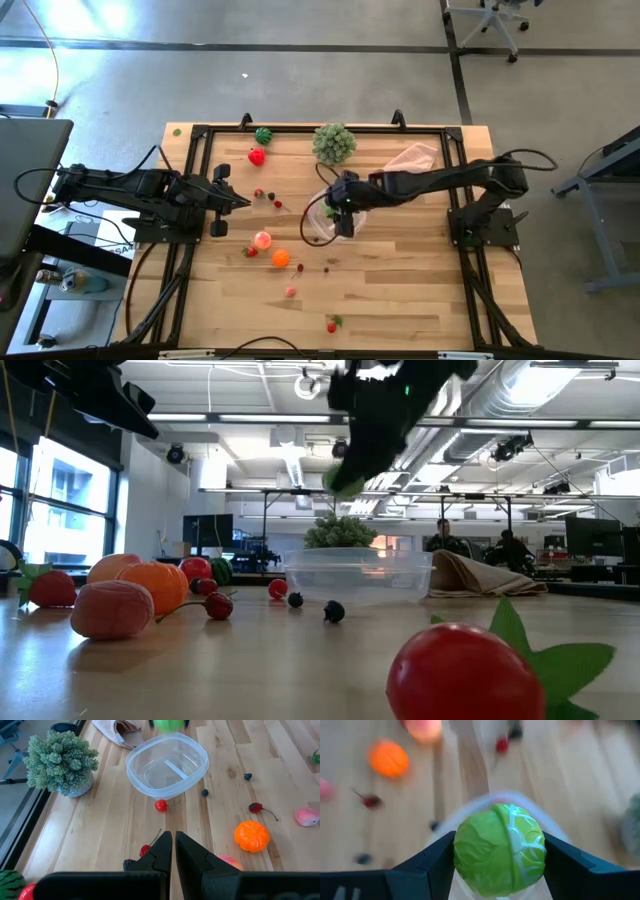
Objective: Pick and placing Produce into tupperware
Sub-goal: Put the cabbage into the container
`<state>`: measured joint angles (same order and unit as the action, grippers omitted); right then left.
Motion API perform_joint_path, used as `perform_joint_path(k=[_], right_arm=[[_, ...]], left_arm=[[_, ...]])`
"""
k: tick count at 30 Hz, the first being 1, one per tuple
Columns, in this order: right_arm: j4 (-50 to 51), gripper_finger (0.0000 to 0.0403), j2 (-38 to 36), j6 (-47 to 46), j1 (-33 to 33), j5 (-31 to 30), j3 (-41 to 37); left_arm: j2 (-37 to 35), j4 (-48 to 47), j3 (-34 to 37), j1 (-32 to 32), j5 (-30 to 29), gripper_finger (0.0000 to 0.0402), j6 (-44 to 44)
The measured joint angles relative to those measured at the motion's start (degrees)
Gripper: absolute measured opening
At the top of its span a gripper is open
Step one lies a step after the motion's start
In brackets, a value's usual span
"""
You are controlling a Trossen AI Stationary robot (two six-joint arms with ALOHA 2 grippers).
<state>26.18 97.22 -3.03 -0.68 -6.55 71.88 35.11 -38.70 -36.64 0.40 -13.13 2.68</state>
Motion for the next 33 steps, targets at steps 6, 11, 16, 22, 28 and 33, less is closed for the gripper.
perform_joint_path(k=[6, 11, 16, 22, 28, 33], right_arm=[[-7.7, 0.0232, 6.0, 0.4, 2.7, 5.5, -3.1], [-7.8, 0.0232, 10.2, 0.5, 4.2, 5.6, -3.2], [-8.0, 0.0232, 12.8, 0.5, 5.4, 5.6, -3.2], [-8.1, 0.0232, 13.4, 0.4, 6.4, 5.6, -3.2], [-8.1, 0.0234, 13.4, 0.2, 6.9, 5.5, -3.2], [-8.8, 0.026, 13.4, 0.3, 6.8, 4.9, -3.2]], left_arm=[[0.0, 0.0, 0.0, 0.0, 0.0, 0.0014, 0.0], [0.0, 0.0, 0.0, 0.0, 0.0, 0.0014, 0.0], [0.0, 0.0, 0.0, 0.0, 0.0, 0.0014, 0.0], [0.0, 0.0, 0.0, 0.0, 0.0, 0.0014, 0.0], [0.0, 0.0, 0.0, 0.0, 0.0, 0.0014, 0.0], [0.0, 0.0, 0.0, 0.0, 0.0, 0.0014, 0.0]])
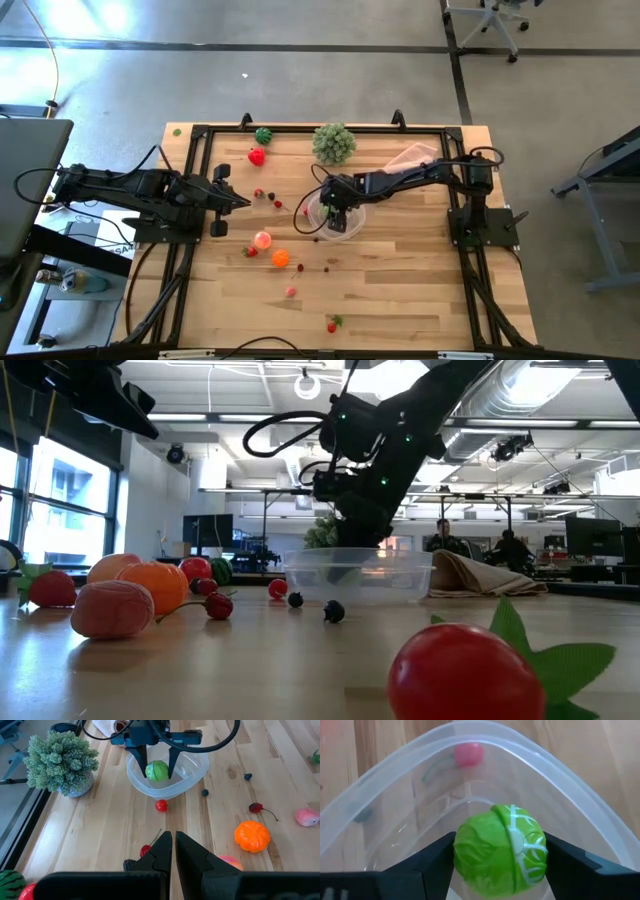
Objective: Pick and placing Produce into tupperware
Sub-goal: Put the cabbage into the container
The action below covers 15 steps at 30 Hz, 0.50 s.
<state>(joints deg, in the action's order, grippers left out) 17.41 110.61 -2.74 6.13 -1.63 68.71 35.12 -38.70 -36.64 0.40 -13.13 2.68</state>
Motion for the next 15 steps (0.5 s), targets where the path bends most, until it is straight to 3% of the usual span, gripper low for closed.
perform_joint_path(k=[15], right_arm=[[0.6, 0.0277, 0.0, 1.3, -0.4, -1.2, 0.5]], left_arm=[[0.0, 0.0, 0.0, 0.0, 0.0, 0.0014, 0.0]])
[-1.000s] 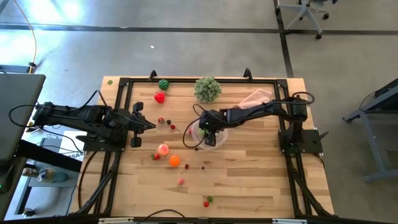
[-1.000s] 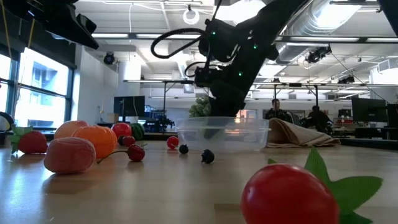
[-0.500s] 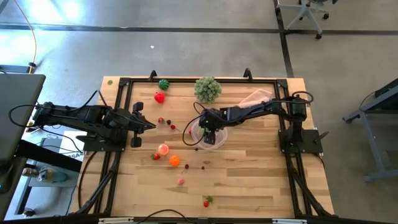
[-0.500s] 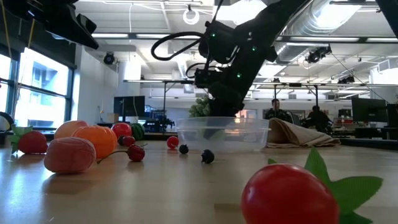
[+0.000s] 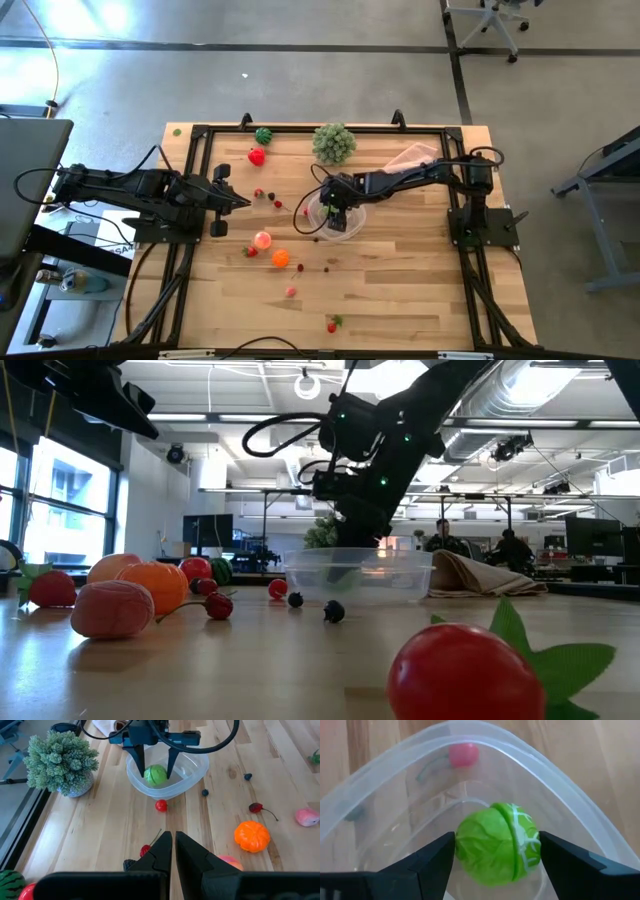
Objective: Pick and placing Produce into tupperware
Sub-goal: Put the cabbage into the container, then put the cherry tomato into the container
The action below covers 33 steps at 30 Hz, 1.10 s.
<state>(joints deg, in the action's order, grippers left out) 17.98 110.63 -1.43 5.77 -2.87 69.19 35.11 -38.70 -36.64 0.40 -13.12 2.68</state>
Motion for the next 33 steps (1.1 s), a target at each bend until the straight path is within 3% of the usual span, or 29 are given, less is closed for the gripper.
perform_joint_path(k=[8, 20, 25, 33], right_arm=[[5.0, 0.0277, 0.0, 0.2, -1.3, 0.0, 4.7], [24.1, 0.0277, 0.0, 0.2, -3.3, 1.2, 16.6], [33.3, 0.0277, 0.0, -0.4, -7.3, 6.2, 26.5], [44.0, 0.0277, 0.0, -6.9, -19.2, 5.8, 39.9]], left_arm=[[0.0, 0.0, 0.0, 0.0, 0.0, 0.0014, 0.0], [0.0, 0.0, 0.0, 0.0, 0.0, 0.0014, 0.0], [0.0, 0.0, 0.0, 0.0, 0.0, 0.0014, 0.0], [0.0, 0.0, 0.0, 0.0, 0.0, 0.0014, 0.0]])
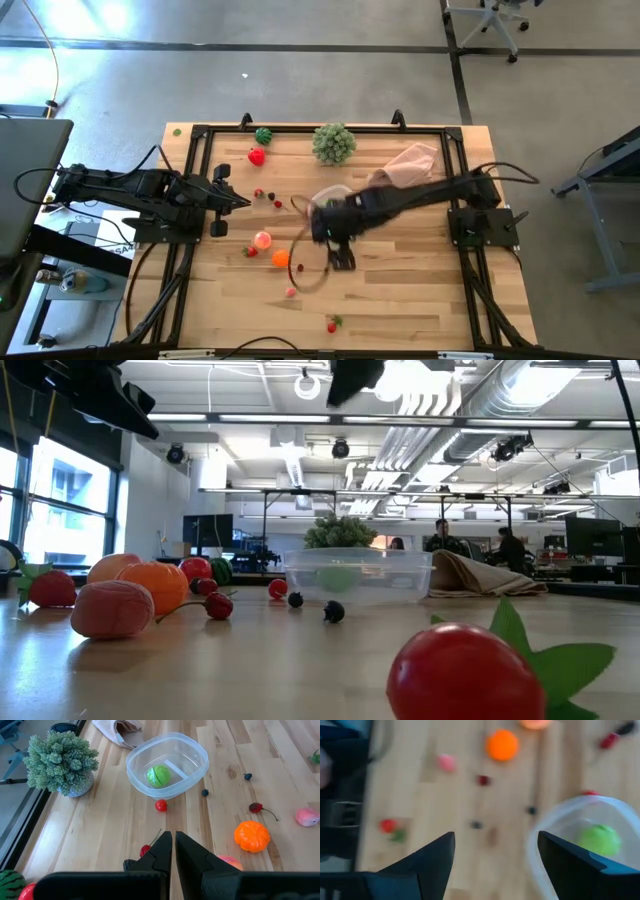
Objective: Pick and placing Produce into tupperware
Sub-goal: Put the cherry tomato into the container
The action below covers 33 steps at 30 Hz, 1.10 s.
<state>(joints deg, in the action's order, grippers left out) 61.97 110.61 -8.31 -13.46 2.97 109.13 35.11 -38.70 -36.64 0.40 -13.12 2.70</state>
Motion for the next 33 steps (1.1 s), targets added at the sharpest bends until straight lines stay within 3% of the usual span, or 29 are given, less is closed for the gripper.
perform_joint_path(k=[6, 13, 17, 24, 33], right_arm=[[-4.2, 0.0277, 0.0, -6.0, -11.7, -5.2, -0.3], [-23.1, 0.0277, 0.0, -3.9, -20.5, -11.4, -11.1], [-31.6, 0.0277, 0.0, -5.7, -20.4, -10.0, -16.7], [-35.0, 0.0277, 0.0, -12.5, -17.5, -7.4, -24.3], [-37.6, 0.0277, 0.0, -13.5, -18.8, -8.8, -26.0]], left_arm=[[0.0, 0.0, 0.0, 0.0, 0.0, 0.0014, 0.0], [0.0, 0.0, 0.0, 0.0, 0.0, 0.0014, 0.0], [0.0, 0.0, 0.0, 0.0, 0.0, 0.0014, 0.0], [0.0, 0.0, 0.0, 0.0, 0.0, 0.0014, 0.0], [0.0, 0.0, 0.0, 0.0, 0.0, 0.0014, 0.0]])
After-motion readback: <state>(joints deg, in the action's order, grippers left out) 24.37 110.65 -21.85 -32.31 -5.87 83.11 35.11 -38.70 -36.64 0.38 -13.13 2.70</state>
